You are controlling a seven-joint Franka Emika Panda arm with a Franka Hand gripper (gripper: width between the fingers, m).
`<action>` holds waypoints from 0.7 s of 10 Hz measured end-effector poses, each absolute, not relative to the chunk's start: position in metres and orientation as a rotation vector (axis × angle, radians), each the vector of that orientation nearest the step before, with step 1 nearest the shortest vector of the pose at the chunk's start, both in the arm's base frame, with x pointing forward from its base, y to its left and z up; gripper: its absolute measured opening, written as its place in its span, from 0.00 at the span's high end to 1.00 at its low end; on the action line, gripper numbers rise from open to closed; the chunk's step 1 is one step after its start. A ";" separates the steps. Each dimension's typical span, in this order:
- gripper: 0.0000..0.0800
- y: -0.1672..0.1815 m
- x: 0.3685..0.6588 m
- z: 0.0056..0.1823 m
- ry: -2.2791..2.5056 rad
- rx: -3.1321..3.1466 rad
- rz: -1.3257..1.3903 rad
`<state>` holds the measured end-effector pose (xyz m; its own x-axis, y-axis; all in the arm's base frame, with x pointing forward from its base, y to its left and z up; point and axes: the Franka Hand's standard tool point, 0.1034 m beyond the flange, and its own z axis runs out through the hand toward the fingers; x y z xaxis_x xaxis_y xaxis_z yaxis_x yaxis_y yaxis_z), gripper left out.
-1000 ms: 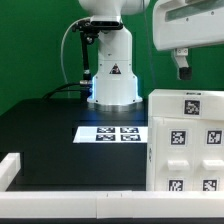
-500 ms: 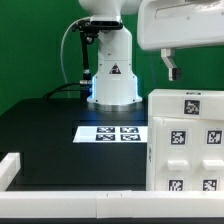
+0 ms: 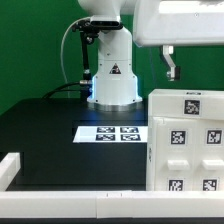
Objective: Assemble cabinet
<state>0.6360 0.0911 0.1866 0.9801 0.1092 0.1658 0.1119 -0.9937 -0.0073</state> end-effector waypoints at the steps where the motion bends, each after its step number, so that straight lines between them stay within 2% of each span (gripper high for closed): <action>1: 0.00 0.087 0.636 0.186 -0.279 -3.119 -0.255; 4: 0.00 0.078 0.636 0.185 -0.603 -3.124 -0.244; 5: 0.00 0.076 0.634 0.184 -0.926 -3.079 -0.175; 7: 0.00 0.089 0.635 0.182 -1.276 -2.988 -0.067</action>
Offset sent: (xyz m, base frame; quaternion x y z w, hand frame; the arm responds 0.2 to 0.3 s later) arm 0.0000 0.0000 0.0000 0.0000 0.0000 -0.1938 0.9810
